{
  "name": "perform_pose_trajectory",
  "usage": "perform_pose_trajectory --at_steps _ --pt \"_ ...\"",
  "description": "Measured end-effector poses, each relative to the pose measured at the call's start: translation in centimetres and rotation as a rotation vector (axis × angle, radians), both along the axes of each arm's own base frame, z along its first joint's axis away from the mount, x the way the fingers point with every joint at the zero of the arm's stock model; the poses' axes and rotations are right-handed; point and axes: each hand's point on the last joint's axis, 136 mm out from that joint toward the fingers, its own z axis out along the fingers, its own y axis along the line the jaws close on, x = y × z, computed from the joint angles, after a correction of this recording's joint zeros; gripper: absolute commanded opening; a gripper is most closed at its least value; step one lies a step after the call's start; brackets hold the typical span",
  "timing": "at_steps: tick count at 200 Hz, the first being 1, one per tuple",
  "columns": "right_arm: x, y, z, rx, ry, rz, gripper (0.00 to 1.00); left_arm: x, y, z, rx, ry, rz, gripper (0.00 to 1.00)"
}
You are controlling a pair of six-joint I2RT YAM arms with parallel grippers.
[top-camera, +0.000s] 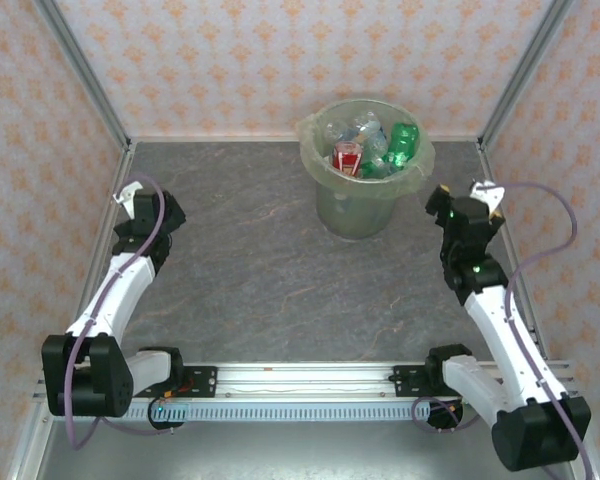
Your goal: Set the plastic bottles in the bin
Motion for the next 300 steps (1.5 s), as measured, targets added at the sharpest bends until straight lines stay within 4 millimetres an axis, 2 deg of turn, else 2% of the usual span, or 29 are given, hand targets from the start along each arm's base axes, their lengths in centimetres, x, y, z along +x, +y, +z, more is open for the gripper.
perform_pose_trajectory --at_steps 20,51,66,87,128,163,193,211,228,256,300 --pt "-0.7 -1.3 -3.6 -0.008 -0.002 -0.051 1.0 -1.1 0.3 -2.3 0.045 0.006 -0.002 0.99" --pt "-1.0 -1.5 -9.5 -0.019 0.025 -0.056 1.0 -1.1 0.8 -4.2 0.1 0.008 -0.002 0.99" --pt "-0.8 -1.5 -11.6 -0.023 0.033 -0.059 1.0 -0.6 0.9 -4.8 0.116 -0.014 -0.011 0.99" --pt "-0.3 -1.5 -13.2 -0.029 0.019 -0.057 1.0 -0.5 0.9 -6.0 0.137 -0.054 -0.023 0.99" --pt "1.2 -1.2 -13.9 -0.046 -0.053 -0.036 1.0 -0.6 0.4 -7.8 0.165 -0.144 -0.063 0.99" --pt "2.5 -0.3 -13.7 -0.042 -0.123 0.013 1.0 1.1 -1.0 -6.2 0.161 -0.274 -0.154 0.99" --pt "3.0 0.6 -14.7 -0.044 -0.133 0.071 1.0 2.6 -2.7 -5.5 0.152 -0.354 -0.26 0.99" --pt "2.9 0.9 -15.2 -0.045 -0.133 0.093 1.0 2.7 -3.5 -5.6 0.16 -0.392 -0.308 0.99" --pt "3.2 1.0 -15.0 -0.045 -0.139 0.108 1.0 2.4 -3.9 -6.7 0.153 -0.366 -0.334 0.99" --pt "4.2 1.3 -14.1 -0.044 -0.16 0.123 1.0 2.5 -4.2 -5.8 0.169 -0.404 -0.352 0.99" --pt "4.3 1.5 -14.0 -0.043 -0.163 0.129 1.0 2.8 -4.9 -5.2 0.183 -0.426 -0.394 0.99"
